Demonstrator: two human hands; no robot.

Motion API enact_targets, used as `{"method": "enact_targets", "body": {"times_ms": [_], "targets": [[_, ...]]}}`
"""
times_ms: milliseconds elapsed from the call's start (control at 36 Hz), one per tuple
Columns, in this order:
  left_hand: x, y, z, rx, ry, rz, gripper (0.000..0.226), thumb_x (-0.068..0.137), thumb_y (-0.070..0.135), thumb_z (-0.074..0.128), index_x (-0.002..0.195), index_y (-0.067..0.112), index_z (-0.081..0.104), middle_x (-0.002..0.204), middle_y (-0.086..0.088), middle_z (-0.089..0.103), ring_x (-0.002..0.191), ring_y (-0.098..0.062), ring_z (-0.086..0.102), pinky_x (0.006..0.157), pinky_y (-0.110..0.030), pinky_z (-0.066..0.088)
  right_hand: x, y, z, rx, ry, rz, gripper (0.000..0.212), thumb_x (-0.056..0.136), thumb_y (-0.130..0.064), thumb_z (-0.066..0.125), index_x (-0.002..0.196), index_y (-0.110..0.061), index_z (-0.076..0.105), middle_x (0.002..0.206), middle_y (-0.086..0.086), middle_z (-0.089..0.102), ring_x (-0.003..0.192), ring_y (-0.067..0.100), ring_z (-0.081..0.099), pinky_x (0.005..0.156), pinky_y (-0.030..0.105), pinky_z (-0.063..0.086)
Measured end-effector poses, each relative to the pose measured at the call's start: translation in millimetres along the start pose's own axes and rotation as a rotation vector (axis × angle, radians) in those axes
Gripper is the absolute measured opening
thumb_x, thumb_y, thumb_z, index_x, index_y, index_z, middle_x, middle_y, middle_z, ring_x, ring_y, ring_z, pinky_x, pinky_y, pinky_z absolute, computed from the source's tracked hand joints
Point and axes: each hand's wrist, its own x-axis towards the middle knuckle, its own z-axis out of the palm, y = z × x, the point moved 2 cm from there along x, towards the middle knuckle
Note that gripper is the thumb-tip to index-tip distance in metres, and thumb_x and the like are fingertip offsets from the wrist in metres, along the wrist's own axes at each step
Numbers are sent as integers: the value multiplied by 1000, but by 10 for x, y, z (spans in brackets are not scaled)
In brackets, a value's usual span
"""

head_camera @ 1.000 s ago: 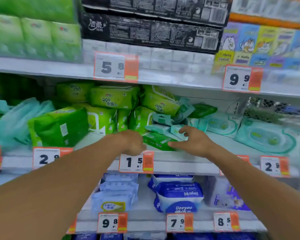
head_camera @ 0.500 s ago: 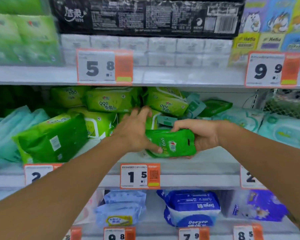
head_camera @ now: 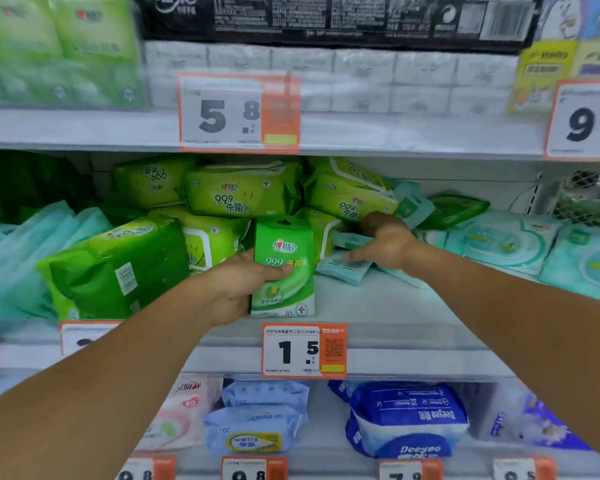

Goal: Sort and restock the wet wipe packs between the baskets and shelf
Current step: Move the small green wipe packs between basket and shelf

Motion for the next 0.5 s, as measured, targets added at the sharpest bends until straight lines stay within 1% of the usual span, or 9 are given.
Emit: {"method": "enact_targets", "body": {"times_ms": [56,111,167,222,278,306,361,417,500], "targets": [[-20,4,8,-49,-22,-8,35,92,2,63,126,12,61,115,-10,72,108,-27,68,100,-45,50,-52,-72,42,-68,-35,-40,66,71,-35,87,129,-15,62,129,4,63,117,24,59,96,28,49],[-42,26,21,-63,-31,-8,35,93,2,60,127,10,60,114,-11,72,108,-27,69,99,-45,51,-127,-187,25,-81,43,-96,47,77,-24,80,122,-21,68,125,1,65,114,22,61,87,21,47],[-71,47,45,-75,-59,-3,35,93,2,59,128,9,60,115,-12,72,109,-27,68,97,-43,52,-255,-287,-26,169,42,-127,35,80,-12,73,114,-22,71,115,2,71,109,23,66,84,26,53],[-108,73,82,-82,-107,14,35,94,3,59,128,9,60,117,-12,71,110,-28,68,93,-41,55,-452,-380,-70,535,-207,-124,29,86,-10,69,114,-17,70,111,4,74,108,21,68,89,36,57],[-147,104,149,-83,-157,36,35,92,3,59,127,9,61,116,-12,72,108,-27,69,91,-39,56,-648,-431,-86,706,-452,-106,29,91,-16,67,120,-13,68,114,2,74,109,17,68,94,40,55],[-170,115,201,-74,-177,47,36,91,2,60,126,10,61,115,-11,72,107,-26,69,90,-38,57,-728,-431,-88,748,-501,-108,30,92,-20,68,121,-13,68,114,1,74,108,18,69,94,40,54],[-244,148,317,-4,-181,87,38,88,4,64,125,10,62,113,-9,73,103,-24,71,87,-33,58,-866,-406,-104,843,-494,-115,30,92,-22,68,121,-14,68,112,4,75,103,21,72,90,40,57],[-348,207,401,109,-110,175,42,83,13,73,123,10,62,107,-6,75,96,-19,73,78,-27,60,-1020,-365,-115,948,-452,-104,33,89,-20,69,121,-13,68,111,8,75,97,22,73,86,39,59],[-540,269,335,238,95,329,44,69,46,76,96,13,65,84,2,74,71,-10,71,67,-25,58,-1275,-273,-122,1126,-326,-157,42,82,-11,70,123,-7,65,112,11,75,99,25,73,81,39,61]]}}
